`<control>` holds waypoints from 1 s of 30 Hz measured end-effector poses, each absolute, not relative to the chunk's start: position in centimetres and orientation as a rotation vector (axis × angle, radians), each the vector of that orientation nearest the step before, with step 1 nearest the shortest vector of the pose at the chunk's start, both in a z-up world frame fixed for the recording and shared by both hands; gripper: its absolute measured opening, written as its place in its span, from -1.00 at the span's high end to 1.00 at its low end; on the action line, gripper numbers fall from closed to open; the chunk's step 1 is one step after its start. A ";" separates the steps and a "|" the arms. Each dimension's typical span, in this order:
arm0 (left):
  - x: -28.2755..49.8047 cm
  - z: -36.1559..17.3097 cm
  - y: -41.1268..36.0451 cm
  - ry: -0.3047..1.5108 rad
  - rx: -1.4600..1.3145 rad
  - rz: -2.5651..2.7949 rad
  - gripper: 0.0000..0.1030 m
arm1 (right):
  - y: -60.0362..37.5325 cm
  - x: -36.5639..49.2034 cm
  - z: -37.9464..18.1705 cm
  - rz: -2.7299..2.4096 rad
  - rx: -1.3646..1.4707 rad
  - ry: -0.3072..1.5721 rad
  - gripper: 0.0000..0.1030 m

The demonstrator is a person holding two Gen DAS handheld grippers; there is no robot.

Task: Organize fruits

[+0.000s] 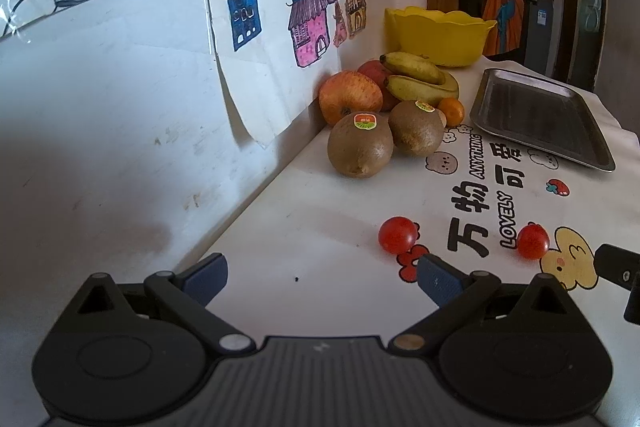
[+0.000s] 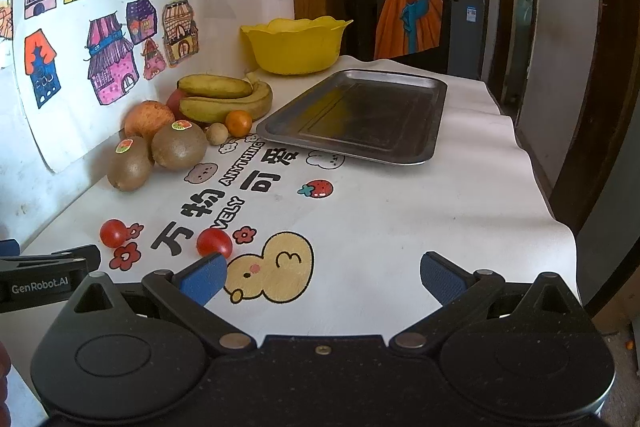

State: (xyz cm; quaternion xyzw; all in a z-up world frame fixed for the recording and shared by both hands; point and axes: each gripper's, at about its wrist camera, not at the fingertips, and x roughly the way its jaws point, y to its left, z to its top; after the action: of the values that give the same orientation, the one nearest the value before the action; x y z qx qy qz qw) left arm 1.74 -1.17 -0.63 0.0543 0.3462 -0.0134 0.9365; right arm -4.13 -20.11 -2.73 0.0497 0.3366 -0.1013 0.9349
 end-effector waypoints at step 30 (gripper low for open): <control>5.7 0.2 -2.6 0.784 0.060 0.136 -0.99 | -21.0 0.7 -2.6 0.141 -0.070 0.774 -0.99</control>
State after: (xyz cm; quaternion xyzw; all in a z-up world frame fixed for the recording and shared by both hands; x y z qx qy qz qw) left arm 5.72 -2.62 0.25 0.0293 0.3818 0.0663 0.9214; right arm 0.70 -20.95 -2.60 -0.0339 0.3770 0.0685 0.9231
